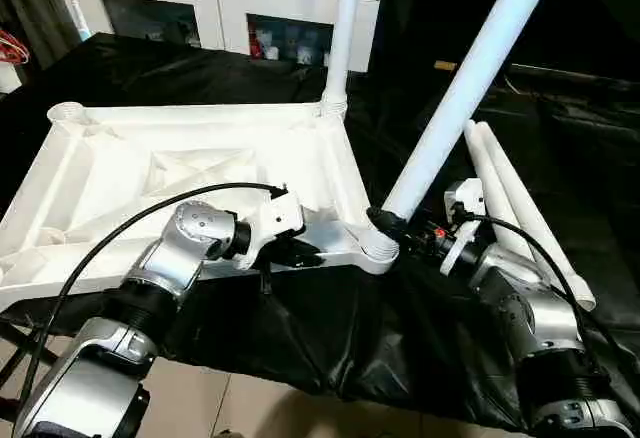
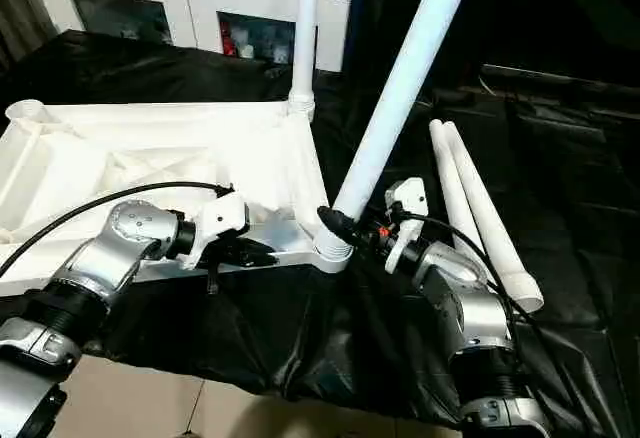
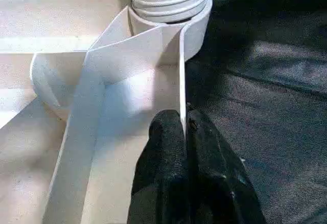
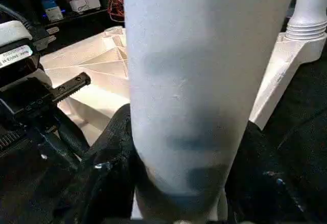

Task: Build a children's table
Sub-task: Rotate leg to tighten

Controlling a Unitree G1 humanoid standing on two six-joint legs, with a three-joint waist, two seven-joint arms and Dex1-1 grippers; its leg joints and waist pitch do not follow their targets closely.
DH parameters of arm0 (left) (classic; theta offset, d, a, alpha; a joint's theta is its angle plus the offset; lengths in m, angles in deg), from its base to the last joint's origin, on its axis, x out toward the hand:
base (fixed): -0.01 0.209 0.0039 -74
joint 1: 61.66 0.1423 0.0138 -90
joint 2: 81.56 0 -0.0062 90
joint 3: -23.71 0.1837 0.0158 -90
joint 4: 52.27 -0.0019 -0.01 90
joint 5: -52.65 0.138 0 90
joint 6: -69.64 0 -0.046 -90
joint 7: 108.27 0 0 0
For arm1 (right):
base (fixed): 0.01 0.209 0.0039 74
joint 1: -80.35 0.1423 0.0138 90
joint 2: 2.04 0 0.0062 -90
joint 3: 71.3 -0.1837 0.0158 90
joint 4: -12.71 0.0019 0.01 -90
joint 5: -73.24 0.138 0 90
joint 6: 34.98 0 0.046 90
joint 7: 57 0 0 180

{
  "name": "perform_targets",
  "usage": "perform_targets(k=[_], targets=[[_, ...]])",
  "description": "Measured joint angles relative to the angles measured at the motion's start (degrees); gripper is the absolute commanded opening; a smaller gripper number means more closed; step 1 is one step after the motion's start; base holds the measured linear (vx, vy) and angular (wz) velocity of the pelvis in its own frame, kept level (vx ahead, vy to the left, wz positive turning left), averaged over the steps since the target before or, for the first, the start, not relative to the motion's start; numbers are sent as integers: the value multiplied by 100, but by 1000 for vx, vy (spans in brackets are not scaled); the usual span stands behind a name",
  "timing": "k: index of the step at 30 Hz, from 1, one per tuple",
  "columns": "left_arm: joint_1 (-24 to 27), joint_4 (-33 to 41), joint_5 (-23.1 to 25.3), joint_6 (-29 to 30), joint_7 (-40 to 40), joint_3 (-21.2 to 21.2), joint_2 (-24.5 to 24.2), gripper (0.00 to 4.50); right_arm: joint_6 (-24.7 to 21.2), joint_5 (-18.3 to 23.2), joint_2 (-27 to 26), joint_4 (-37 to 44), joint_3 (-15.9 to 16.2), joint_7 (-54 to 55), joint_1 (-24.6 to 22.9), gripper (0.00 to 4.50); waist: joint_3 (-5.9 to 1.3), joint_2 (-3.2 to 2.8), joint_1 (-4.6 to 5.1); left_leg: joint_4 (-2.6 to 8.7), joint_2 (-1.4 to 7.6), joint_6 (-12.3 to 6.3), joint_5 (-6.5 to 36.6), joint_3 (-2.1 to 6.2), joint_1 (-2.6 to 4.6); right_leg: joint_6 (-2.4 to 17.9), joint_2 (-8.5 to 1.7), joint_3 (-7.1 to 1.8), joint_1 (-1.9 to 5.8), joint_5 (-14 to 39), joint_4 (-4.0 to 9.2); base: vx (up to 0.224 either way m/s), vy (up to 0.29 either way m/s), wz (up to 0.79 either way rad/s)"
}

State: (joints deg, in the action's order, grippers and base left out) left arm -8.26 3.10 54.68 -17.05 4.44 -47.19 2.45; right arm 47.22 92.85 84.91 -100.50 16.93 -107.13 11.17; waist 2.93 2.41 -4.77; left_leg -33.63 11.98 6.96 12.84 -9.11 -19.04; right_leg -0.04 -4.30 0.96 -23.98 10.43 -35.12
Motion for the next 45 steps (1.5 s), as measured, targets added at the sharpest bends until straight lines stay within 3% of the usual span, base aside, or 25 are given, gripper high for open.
perform_targets(k=[15, 24, 29, 45], targets=[[0, -7, 26, -8, 36, 9, 48, 0, 418, -9, -41, 192, 37, 228, -332, 187, -1, -2, -20, -1, 0, 0, 0, 0, 1, 0, -1, 0, 3, 0, 2, 0, 0, 0], [0, -29, 48, -50, 9, 9, 22, 0, 468, -578, 277, 296, 574, 153, -114, 187, -7, 2, -2, -3, 0, 0, 0, 0, 4, 0, -1, 0, 8, 0, 2, 0, 0, 0], [1, -31, 62, -51, -18, 9, -15, 0, 333, -684, 470, 149, 772, -134, 137, 187, -16, 20, 33, -4, 0, 0, 0, 0, 6, 0, 0, 0, 9, 0, -1, 0, 0, 0], [102, 165, -19, -65, -753, 71, -334, 0, 350, -466, 655, -85, 930, -1447, 226, 187, -66, 103, 14, -3, 2, -4, 1, 0, 6, 2, 0, 2, 11, 3, 2, 0, 0, 0]])
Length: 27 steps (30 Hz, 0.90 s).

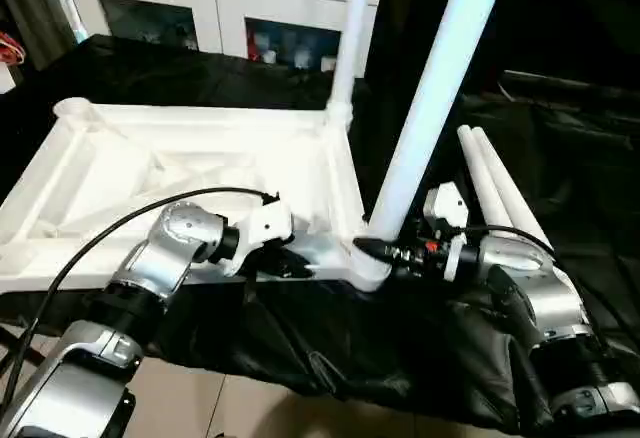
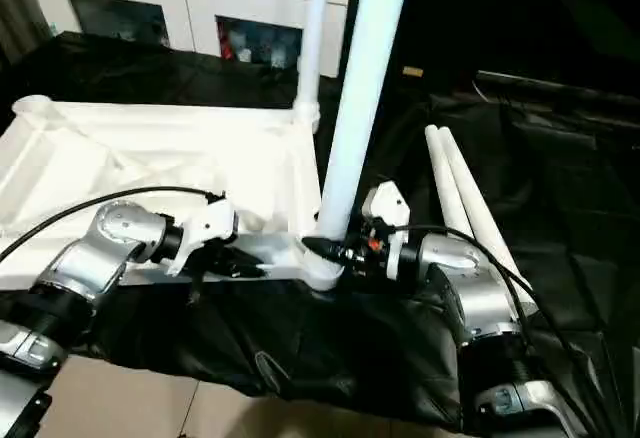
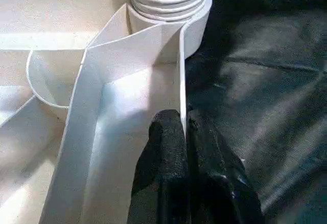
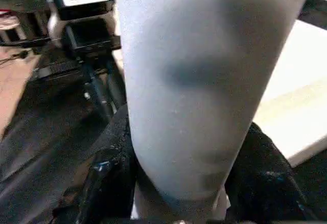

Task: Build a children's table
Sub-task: Rotate leg to tighten

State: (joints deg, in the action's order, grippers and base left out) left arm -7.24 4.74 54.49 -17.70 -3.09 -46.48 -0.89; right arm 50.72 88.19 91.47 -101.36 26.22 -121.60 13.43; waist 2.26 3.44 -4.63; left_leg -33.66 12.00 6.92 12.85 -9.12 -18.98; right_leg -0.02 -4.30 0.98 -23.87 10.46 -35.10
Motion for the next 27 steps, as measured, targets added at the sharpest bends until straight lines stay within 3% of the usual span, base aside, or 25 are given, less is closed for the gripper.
perform_targets(k=[7, 13, 20, 27], targets=[[-1, -33, 16, 55, 174, -4, 85, 0, 83, 0, -93, -213, -42, 114, 102, 187, -3, 4, -16, -1, 0, 3, 0, 0, 15, 3, 0, 0, 11, -2, -7, 0, 0, 0], [-186, -231, 202, 832, 1388, -172, 631, 0, 252, -260, -682, -1324, -370, 1917, 759, 187, 2, 5, 62, -4, -2, 16, -5, 4, 40, 2, -1, -2, 22, -9, -7, -10, -2, 0], [-440, -332, 403, 1719, 2907, -372, 1424, 0, 257, -424, -1215, -2581, -730, 3872, 1739, 187, 12, -5, 105, 1, -3, 31, -15, 24, -2, 30, 0, 16, -9, -56, -14, 0, 0, 0], [-497, -327, 485, 1872, 3402, -372, 1676, 0, 457, -569, -1416, -3059, -882, 4389, 2063, 187, 11, -7, 116, -1, -3, 23, -20, 24, -11, 20, 1, 20, -7, -48, 13, 0, 0, 0]])
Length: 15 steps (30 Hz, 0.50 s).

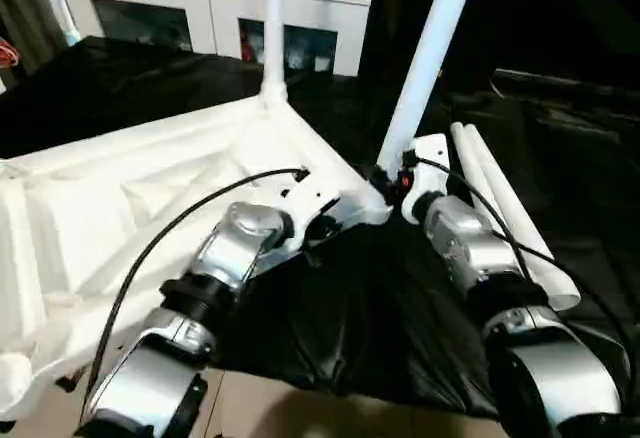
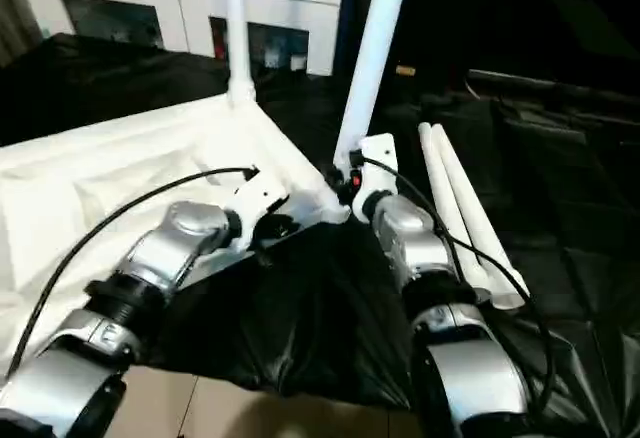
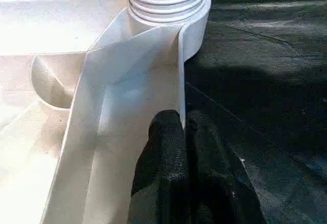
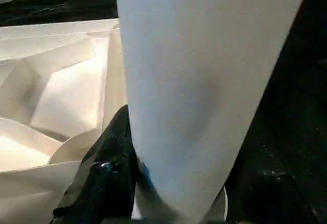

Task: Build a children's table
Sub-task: Rotate leg to tighten

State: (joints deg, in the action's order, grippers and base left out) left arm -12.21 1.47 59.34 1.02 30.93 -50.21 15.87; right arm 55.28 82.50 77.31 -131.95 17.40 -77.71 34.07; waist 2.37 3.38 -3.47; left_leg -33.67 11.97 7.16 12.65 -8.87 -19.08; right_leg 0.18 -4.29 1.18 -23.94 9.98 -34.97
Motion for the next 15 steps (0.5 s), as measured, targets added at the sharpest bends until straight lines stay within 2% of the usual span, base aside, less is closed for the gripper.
perform_targets(k=[9, 10, 12, 15], targets=[[-1, 0, 93, 5, 85, 3, -12, 0, 207, -101, -119, -324, -11, 188, 160, 187, 3, -6, 35, 11, 1, 1, 1, 0, 6, -1, 0, 2, -1, -1, -4, 0, 0, 0], [0, 0, 92, 5, 84, 3, -15, 0, 246, -101, -128, -370, -42, 168, 172, 222, 3, -6, 38, 11, 1, 1, 1, 1, 6, -1, 0, 2, -1, -1, -4, 0, 0, 0], [0, 0, 92, 5, 84, 4, -22, 0, 264, -101, -135, -428, -69, 145, 202, 222, 3, -6, 47, 9, 1, 1, 1, 0, 5, 0, 0, 1, 0, -1, -3, 0, 0, 0], [0, 10, 92, 4, 61, 4, -30, 0, 259, -92, -185, -602, -146, 122, 203, 267, 5, -8, 48, 10, 1, 1, 1, 1, 2, 0, 0, 2, -3, -1, -2, 0, 0, 0]])
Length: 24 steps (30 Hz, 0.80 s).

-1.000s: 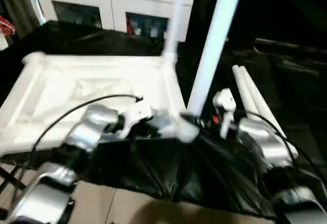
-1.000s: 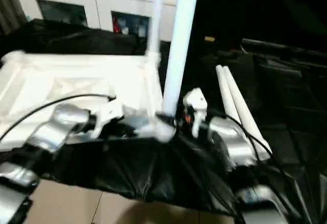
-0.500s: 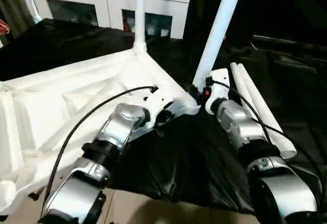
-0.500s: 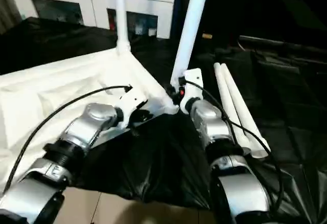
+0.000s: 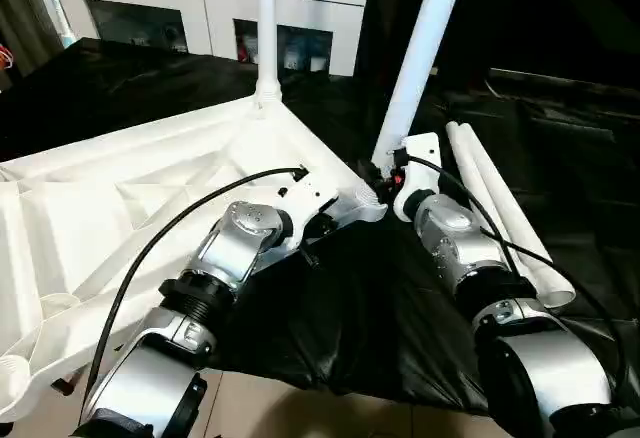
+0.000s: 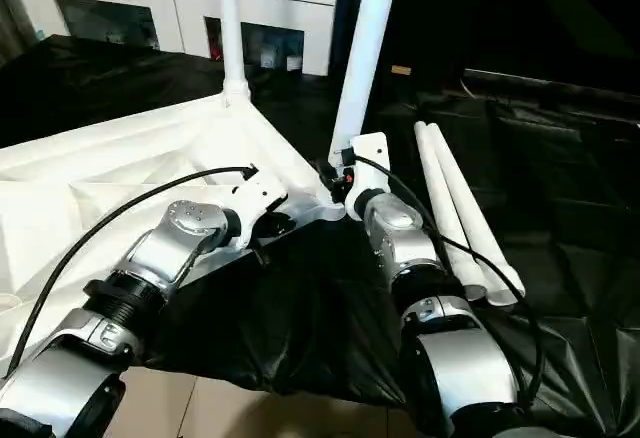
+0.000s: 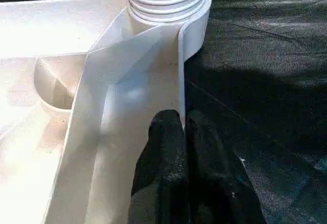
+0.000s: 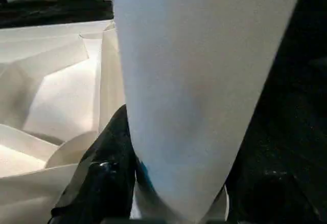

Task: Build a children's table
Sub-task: Rotate leg to tighten

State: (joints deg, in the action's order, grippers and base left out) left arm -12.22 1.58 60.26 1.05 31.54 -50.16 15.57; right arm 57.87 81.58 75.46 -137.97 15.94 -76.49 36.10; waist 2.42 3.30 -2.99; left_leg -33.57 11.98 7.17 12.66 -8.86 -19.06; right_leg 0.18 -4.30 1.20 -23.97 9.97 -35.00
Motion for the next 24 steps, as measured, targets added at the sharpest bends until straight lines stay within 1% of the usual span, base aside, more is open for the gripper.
perform_targets(k=[1, 2, 3, 6, 7, 8, 9, 10, 12, 14, 16, 17, 18, 24], targets=[[0, 14, -7, -7, -30, -3, -18, 0, 8, 11, 2, -41, -41, -32, -25, 267, 5, -6, 1, 0, 0, 0, 0, 0, -2, 0, 0, 0, -3, 0, 0, 0, 0, 0], [-1, 22, -8, -8, -54, -2, -33, 0, 9, 9, 1, -53, -48, -73, -23, 291, 12, -18, 6, 0, 0, 0, 0, -1, -1, 0, 0, -1, -2, 0, 0, 0, 0, 0], [-1, 28, -10, -17, -72, -3, -40, 0, 9, 14, 4, -55, -72, -113, -21, 302, 14, -21, 7, 1, 0, 0, 0, -1, -1, 0, 0, -1, -3, 0, 0, 0, 0, 0], [-1, 31, -17, -41, -105, -3, -66, 0, 15, 57, 9, -63, -104, -292, -14, 313, 20, -28, 15, 2, 1, 0, 0, -1, -1, 0, 1, 0, -4, 0, 0, 0, 0, 0], [-1, 31, -19, -57, -131, -3, -79, 0, 24, 65, 12, -68, -119, -351, -14, 334, 23, -29, 18, 3, 1, 0, 0, -1, -2, 0, 1, 0, -4, 0, 0, 0, 0, 0], [-1, 31, -27, -73, -179, -3, -97, 0, 33, 71, 27, -73, -127, -426, -14, 334, 25, -30, 23, 3, 1, 0, 0, -1, -2, 0, 1, 0, -5, 0, 0, 0, 0, 0], [-1, 32, -37, -88, -202, -3, -107, 0, 37, 78, 41, -74, -126, -486, -14, 351, 27, -33, 25, 3, 1, 0, 0, -1, -2, 0, 1, 0, -6, 0, 1, 0, 0, 0], [0, 32, -45, -108, -224, 0, -123, 0, 46, 78, 52, -71, -126, -546, -15, 351, 30, -38, 28, 4, 1, 0, 0, -1, -3, 0, 1, 0, -7, 0, 2, 0, 0, 0], [0, 41, -61, -156, -299, 1, -155, 0, 49, 78, 99, -72, -126, -725, -15, 372, 37, -44, 30, 4, 1, 0, 0, -1, -9, 0, 1, 0, -12, 0, 3, 0, 0, 0], [3, 94, -79, -196, -450, 10, -237, 0, 49, 34, 220, -60, -59, -998, -91, 391, 48, -55, 3, 3, 1, -1, -1, -1, -31, 0, 1, 3, -29, 1, 4, 0, 0, 0], [4, 134, -117, -239, -557, 18, -296, 0, 20, -28, 273, -71, 34, -1186, -154, 391, 51, -61, -10, 2, 1, -10, -7, -2, -61, 1, 0, 3, -58, 0, 1, 0, 0, 0], [4, 151, -127, -314, -660, 20, -355, 0, 39, -58, 338, -31, 84, -1352, -237, 391, 52, -63, -29, -3, 1, -38, -26, -2, -93, 1, 0, 3, -90, 0, -3, 0, 0, 0], [4, 160, -134, -360, -721, 21, -385, 0, 50, -77, 364, -16, 104, -1457, -283, 391, 54, -66, -41, -7, 1, -75, -49, -5, -106, 2, 0, 4, -103, 0, -4, 0, 0, 0], [59, 175, -177, -615, -1130, 55, -598, 0, 69, -127, 630, 203, 215, -2161, -441, 391, 55, -66, -41, -7, 1, -88, -50, -14, -107, 3, -4, 2, -104, 0, -1, 0, 0, 0]])
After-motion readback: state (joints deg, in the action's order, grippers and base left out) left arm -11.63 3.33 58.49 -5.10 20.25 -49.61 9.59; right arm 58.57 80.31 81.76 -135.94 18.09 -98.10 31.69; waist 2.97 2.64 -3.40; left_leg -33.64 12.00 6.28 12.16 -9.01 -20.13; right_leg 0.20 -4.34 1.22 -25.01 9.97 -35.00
